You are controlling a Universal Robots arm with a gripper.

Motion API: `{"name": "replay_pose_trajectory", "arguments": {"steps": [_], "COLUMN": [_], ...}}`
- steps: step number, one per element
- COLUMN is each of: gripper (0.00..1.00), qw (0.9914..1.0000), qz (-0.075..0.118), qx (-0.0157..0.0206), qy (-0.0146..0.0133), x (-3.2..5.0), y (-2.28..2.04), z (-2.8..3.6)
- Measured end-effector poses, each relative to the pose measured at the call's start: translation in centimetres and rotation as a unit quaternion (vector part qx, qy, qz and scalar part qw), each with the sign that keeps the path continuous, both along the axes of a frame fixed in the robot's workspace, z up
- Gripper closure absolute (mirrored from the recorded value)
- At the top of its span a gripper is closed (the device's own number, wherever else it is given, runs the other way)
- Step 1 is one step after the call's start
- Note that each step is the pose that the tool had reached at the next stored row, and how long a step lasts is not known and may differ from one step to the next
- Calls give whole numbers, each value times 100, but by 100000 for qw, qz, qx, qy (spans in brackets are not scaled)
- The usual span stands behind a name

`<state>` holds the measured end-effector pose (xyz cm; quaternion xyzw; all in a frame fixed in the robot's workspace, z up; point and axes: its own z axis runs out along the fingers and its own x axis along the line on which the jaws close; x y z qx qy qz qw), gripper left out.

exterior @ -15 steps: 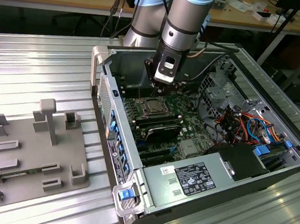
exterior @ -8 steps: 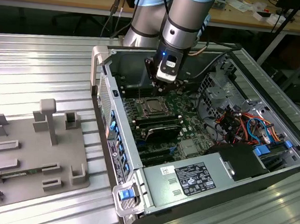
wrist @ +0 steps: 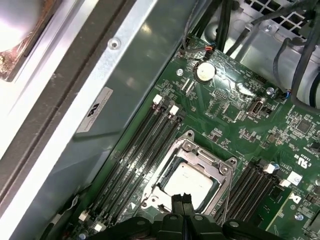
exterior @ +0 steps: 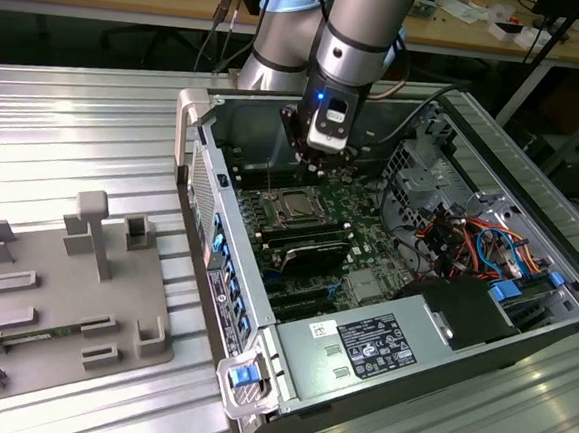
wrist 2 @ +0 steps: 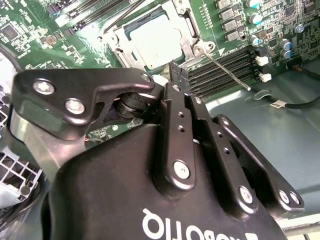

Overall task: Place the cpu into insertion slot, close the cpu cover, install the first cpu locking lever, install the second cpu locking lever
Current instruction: 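Install the first cpu locking lever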

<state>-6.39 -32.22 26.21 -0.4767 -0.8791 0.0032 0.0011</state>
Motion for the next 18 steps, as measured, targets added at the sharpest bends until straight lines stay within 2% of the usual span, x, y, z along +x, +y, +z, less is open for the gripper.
{"name": "replay_pose_trajectory", "arguments": {"steps": [6, 12, 18], "gripper": [89, 89, 89], "qw": [99985, 99978, 99971], "qz": [1707, 2030, 2082], "qx": [37, 457, 1210], "qy": [7, -10, -19], "x": [-20, -130, -301], "y": [-1, 0, 0], "z": [3, 2, 2]}}
